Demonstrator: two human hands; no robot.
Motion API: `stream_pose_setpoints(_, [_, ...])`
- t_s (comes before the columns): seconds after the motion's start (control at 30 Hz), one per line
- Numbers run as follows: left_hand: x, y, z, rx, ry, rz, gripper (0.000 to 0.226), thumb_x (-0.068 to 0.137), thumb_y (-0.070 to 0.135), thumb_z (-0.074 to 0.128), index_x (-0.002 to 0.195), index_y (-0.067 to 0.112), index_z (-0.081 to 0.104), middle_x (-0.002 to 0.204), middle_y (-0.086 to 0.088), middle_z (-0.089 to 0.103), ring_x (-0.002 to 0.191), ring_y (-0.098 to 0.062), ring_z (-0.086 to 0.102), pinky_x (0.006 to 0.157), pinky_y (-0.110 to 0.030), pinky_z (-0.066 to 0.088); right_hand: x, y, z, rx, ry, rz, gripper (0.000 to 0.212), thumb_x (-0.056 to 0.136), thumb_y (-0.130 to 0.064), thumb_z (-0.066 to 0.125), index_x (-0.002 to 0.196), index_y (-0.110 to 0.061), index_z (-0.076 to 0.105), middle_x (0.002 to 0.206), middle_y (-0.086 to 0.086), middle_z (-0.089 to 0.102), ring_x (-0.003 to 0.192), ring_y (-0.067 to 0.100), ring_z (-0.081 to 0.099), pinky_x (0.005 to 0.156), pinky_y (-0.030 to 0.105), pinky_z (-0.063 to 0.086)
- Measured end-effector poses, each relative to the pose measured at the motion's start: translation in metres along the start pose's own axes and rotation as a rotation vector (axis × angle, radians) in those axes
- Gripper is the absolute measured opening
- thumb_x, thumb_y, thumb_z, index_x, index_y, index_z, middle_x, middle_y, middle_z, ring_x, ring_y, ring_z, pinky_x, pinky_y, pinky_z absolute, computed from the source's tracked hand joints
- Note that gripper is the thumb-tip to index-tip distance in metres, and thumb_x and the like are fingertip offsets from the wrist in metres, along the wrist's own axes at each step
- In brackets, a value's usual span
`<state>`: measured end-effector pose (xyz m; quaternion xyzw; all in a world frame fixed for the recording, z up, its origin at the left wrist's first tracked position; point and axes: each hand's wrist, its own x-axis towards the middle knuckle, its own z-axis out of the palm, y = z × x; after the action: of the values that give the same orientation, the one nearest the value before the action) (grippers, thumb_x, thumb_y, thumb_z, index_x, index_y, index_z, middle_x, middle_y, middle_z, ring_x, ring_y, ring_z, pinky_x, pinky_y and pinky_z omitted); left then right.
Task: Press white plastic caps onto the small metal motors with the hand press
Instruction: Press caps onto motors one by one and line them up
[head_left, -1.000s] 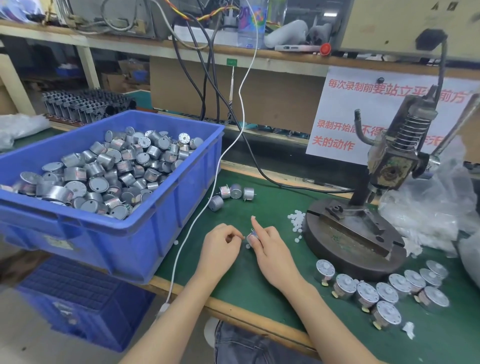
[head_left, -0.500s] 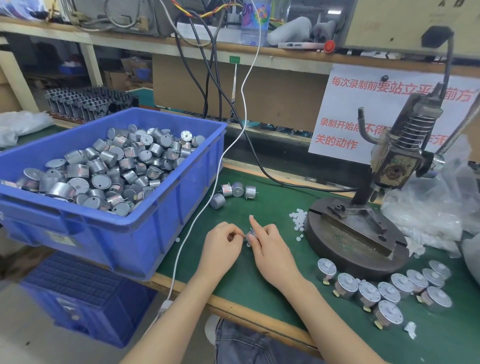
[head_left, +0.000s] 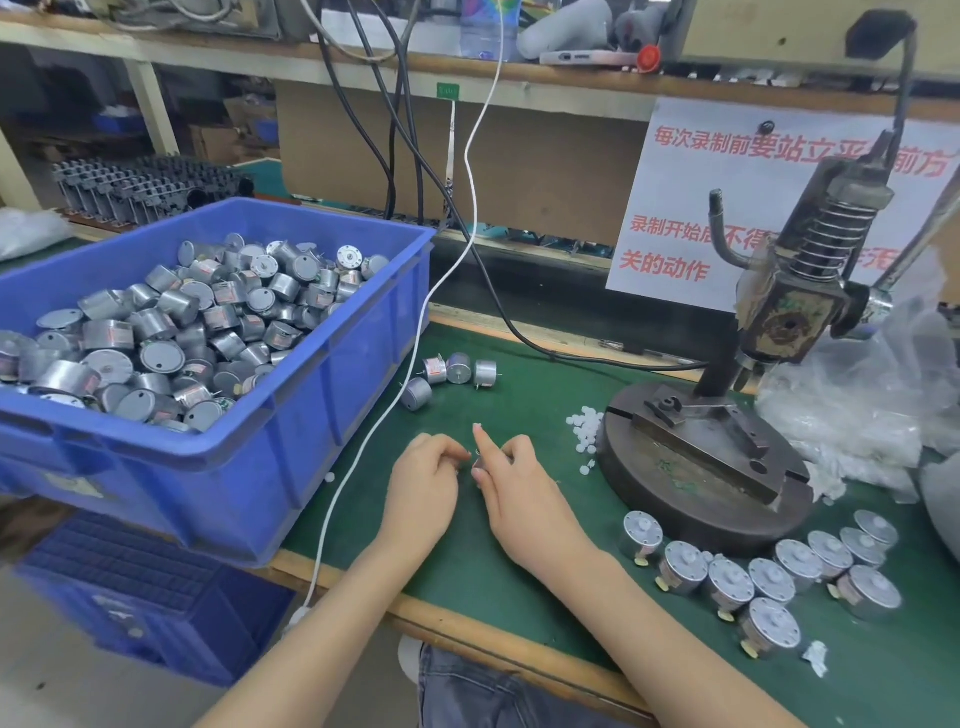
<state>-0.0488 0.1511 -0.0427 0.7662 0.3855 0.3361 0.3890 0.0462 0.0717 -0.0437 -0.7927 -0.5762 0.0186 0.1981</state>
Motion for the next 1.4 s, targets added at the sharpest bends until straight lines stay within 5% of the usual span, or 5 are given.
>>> stream_pose_setpoints(0.2, [0.012, 0.006, 0.003, -0.067, 0.075, -0.147, 0.03, 0.081, -0.007, 0.039, 0.084, 0.008, 0.065, 0.098, -0.009, 0.064, 0.093, -0.023, 0.058, 0.087, -0.036, 0.046, 0.002, -0.009, 0.004, -0.066, -0.027, 0.007, 0.051, 0.101, -0.028, 0.029, 0.149, -0.017, 0.014, 0.113, 0.008, 0.032, 0.074, 0.021, 0.03, 0.064, 0.028, 0.029])
stream_pose_setpoints(0.43, [0.027, 0.008, -0.001, -0.054, 0.052, -0.242, 0.033, 0.078, -0.001, 0.038, 0.068, 0.021, 0.06, 0.087, -0.002, 0.063, 0.09, -0.024, 0.059, 0.077, -0.049, 0.052, 0.003, -0.01, 0.007, -0.131, -0.031, -0.038, 0.05, 0.102, -0.027, 0.028, 0.148, -0.016, 0.014, 0.118, 0.01, 0.033, 0.096, 0.028, 0.043, 0.067, 0.03, 0.028])
stream_pose_setpoints(0.77, [0.007, 0.001, 0.004, 0.192, -0.028, 0.032, 0.019, 0.087, 0.014, 0.045, 0.085, 0.026, 0.06, 0.085, 0.013, 0.062, 0.087, -0.014, 0.056, 0.066, -0.028, 0.036, -0.008, -0.003, -0.001, 0.308, 0.341, -0.049, 0.026, 0.091, -0.015, 0.057, 0.116, -0.011, 0.055, 0.11, 0.002, 0.049, 0.098, 0.009, 0.046, 0.076, 0.012, 0.03])
stream_pose_setpoints(1.17, [-0.002, 0.002, 0.012, 0.544, -0.166, 0.35, 0.021, 0.089, 0.038, 0.044, 0.075, 0.024, 0.036, 0.079, 0.012, 0.032, 0.089, -0.01, 0.044, 0.058, -0.025, 0.022, -0.01, -0.002, 0.001, 0.432, 0.591, 0.054, 0.031, 0.079, -0.006, 0.069, 0.087, -0.019, 0.042, 0.1, -0.003, 0.041, 0.087, -0.023, 0.041, 0.068, 0.023, 0.044])
stream_pose_setpoints(1.4, [0.001, 0.003, 0.011, 0.561, -0.171, 0.331, 0.015, 0.096, 0.034, 0.036, 0.093, 0.021, 0.042, 0.098, 0.008, 0.046, 0.1, -0.012, 0.046, 0.063, -0.026, 0.024, -0.007, 0.002, 0.004, 0.57, 0.405, 0.19, 0.036, 0.084, -0.022, 0.064, 0.09, -0.037, 0.032, 0.1, -0.012, 0.052, 0.086, 0.005, 0.06, 0.073, 0.022, 0.045])
